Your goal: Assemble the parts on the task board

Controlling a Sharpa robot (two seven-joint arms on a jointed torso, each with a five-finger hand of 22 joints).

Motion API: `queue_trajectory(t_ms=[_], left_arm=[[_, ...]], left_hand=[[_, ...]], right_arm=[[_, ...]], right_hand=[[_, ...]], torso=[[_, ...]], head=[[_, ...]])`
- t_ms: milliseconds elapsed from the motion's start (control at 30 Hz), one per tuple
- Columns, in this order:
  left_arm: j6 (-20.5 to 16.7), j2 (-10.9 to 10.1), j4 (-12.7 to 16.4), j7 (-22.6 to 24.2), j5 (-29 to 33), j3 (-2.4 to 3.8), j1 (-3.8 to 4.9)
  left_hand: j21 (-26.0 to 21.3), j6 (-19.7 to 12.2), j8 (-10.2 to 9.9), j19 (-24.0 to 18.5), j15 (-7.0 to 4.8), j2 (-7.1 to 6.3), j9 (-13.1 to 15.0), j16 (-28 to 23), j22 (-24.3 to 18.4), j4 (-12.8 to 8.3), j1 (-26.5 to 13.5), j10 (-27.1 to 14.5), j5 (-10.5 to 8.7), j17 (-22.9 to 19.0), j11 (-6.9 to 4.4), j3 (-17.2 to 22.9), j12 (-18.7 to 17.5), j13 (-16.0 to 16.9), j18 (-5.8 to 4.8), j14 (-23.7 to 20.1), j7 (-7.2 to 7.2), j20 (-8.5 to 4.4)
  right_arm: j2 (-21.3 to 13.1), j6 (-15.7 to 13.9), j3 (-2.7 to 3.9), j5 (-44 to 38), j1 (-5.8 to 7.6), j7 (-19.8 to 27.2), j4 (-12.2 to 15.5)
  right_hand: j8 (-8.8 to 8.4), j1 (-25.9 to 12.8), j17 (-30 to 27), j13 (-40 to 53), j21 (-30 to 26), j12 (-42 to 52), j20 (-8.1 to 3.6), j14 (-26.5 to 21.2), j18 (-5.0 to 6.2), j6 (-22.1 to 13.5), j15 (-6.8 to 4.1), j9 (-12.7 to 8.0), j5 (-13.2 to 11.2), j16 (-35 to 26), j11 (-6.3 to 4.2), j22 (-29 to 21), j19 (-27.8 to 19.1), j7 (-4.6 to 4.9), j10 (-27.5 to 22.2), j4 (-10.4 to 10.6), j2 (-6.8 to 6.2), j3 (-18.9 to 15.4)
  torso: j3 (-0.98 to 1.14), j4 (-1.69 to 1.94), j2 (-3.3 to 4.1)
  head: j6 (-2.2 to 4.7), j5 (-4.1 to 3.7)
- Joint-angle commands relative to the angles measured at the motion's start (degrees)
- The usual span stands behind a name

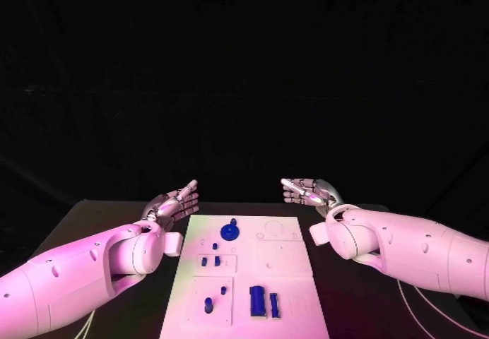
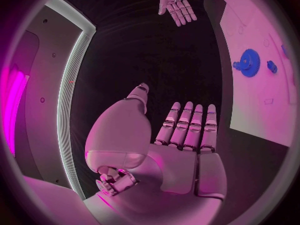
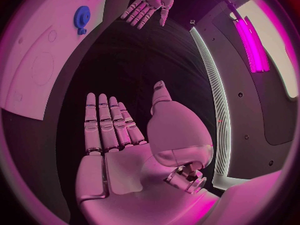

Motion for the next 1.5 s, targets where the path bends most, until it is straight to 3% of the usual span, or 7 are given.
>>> queue_trajectory(t_ms=[33,133,167,200,433,600,1500], left_arm=[[-4.98,-0.54,2.5,2.89,-1.37,0.45,-0.56],[-9.82,-1.68,6.25,5.18,-2.47,1.08,-1.69],[-11.4,-2.05,7.47,5.92,-2.83,1.28,-2.06],[-12.93,-2.41,8.65,6.64,-3.18,1.48,-2.41],[-20.47,-4.18,14.48,10.2,-4.89,2.46,-4.18],[-21.95,-4.52,15.62,10.9,-5.23,2.65,-4.52],[-21.95,-4.52,15.62,10.9,-5.23,2.65,-4.52]], left_hand=[[-1.1,-11.91,-1.06,-8.74,-2.42,2.6,-1.02,-1.79,-3.73,-3.41,-20.18,-12.01,-4.57,-2.0,-2.6,-1.08,-1.12,-1.02,-1.74,-10.06,-2.04,-3.93],[-1.1,-15.03,-1.06,-11.06,-3.07,2.6,-1.02,-1.79,-4.71,-4.3,-25.5,-15.18,-5.76,-2.0,-3.28,-1.08,-1.12,-1.02,-1.73,-12.7,-6.22,-4.96],[-1.1,-15.84,-1.06,-11.63,-3.22,2.6,-1.02,-1.79,-4.96,-4.55,-26.84,-15.96,-6.08,-2.0,-3.45,-1.08,-1.12,-1.02,-5.78,-13.38,-6.22,-5.24],[-1.1,-16.7,-1.06,-12.27,-7.42,2.6,-1.02,-1.79,-5.22,-4.75,-28.3,-16.83,-6.41,-2.0,-3.65,-1.08,-1.12,-1.02,-5.78,-14.09,-6.22,-5.51],[-1.1,-21.57,-1.06,-15.83,-7.42,2.6,-1.02,-1.79,-6.77,-6.08,-36.55,-21.73,-8.28,-2.0,-7.96,-1.08,-1.12,-1.02,-5.78,-18.2,-6.22,-7.14],[-1.1,-24.28,-1.06,-17.8,-7.42,2.6,-1.02,-1.79,-11.4,-10.4,-41.14,-24.46,-9.32,-2.0,-7.96,-1.08,-1.12,-1.02,-5.78,-20.49,-6.22,-12.02],[-1.1,-32.34,-1.06,-26.71,-7.42,2.6,-1.02,-1.79,-11.4,-10.4,-54.85,-32.5,-13.96,-2.0,-7.96,-1.08,-1.12,-1.02,-5.78,-30.7,-6.22,-12.02]], right_arm=[[-0.2,-4.69,0.95,2.25,-1.02,2.5,3.12],[-0.7,-9.21,2.77,4.62,-2.73,4.6,7.93],[-0.85,-10.51,3.3,5.31,-3.23,5.2,9.33],[-0.99,-11.78,3.82,5.97,-3.71,5.79,10.68],[-1.62,-17.48,6.12,8.96,-5.86,8.43,16.74],[-1.68,-18.09,6.37,9.28,-6.09,8.72,17.39],[-1.68,-18.09,6.37,9.28,-6.09,8.72,17.39]], right_hand=[[-1.07,-20.36,-2.22,-3.47,-1.21,-1.13,-3.19,-14.78,-2.57,-12.77,-5.0,-2.22,-2.71,-1.22,-2.18,-7.74,-12.82,-2.9,-14.44,-5.97,-1.57,3.42],[-1.07,-25.62,-6.76,-3.47,-1.21,-1.13,-4.02,-18.61,-3.14,-16.08,-5.0,-6.78,-3.4,-1.22,-6.66,-9.75,-16.15,-3.65,-18.18,-5.97,-1.57,4.46],[-1.07,-27.05,-6.76,-3.47,-1.21,-1.13,-4.25,-19.64,-3.23,-16.99,-5.0,-6.78,-3.62,-1.22,-6.66,-10.29,-17.04,-3.86,-19.2,-5.97,-1.57,4.65],[-1.07,-28.01,-6.76,-3.47,-1.21,-1.13,-4.4,-20.35,-3.57,-17.58,-5.0,-6.78,-3.73,-1.22,-6.66,-10.66,-17.65,-3.99,-19.88,-5.97,-1.57,4.78],[-1.07,-36.82,-6.76,-3.47,-1.21,-1.13,-9.73,-26.76,-8.38,-23.11,-5.0,-6.78,-8.26,-1.22,-6.66,-14.01,-23.2,-8.86,-26.13,-5.97,-1.57,6.23],[-1.07,-41.45,-6.76,-3.47,-1.21,-1.13,-9.73,-30.12,-8.38,-26.0,-5.0,-6.78,-8.26,-1.22,-6.66,-15.77,-26.07,-8.86,-29.43,-5.97,-1.57,10.43],[-1.07,-55.22,-6.76,-3.47,-1.21,-1.13,-9.73,-40.04,-8.38,-34.6,-5.0,-6.78,-8.26,-1.22,-6.66,-23.64,-34.62,-8.86,-39.22,-5.97,-1.57,10.43]], torso=[[1.01,-1.3,-1.04],[1.68,-2.13,-1.72],[1.81,-2.29,-1.86],[1.93,-2.43,-1.98],[2.11,-2.66,-2.16],[2.11,-2.66,-2.16],[2.11,-2.66,-2.16]], head=[[-0.47,1.99],[-0.82,3.48],[-0.89,3.77],[-0.95,4.03],[-1.05,4.44],[-1.05,4.44],[-1.05,4.44]])
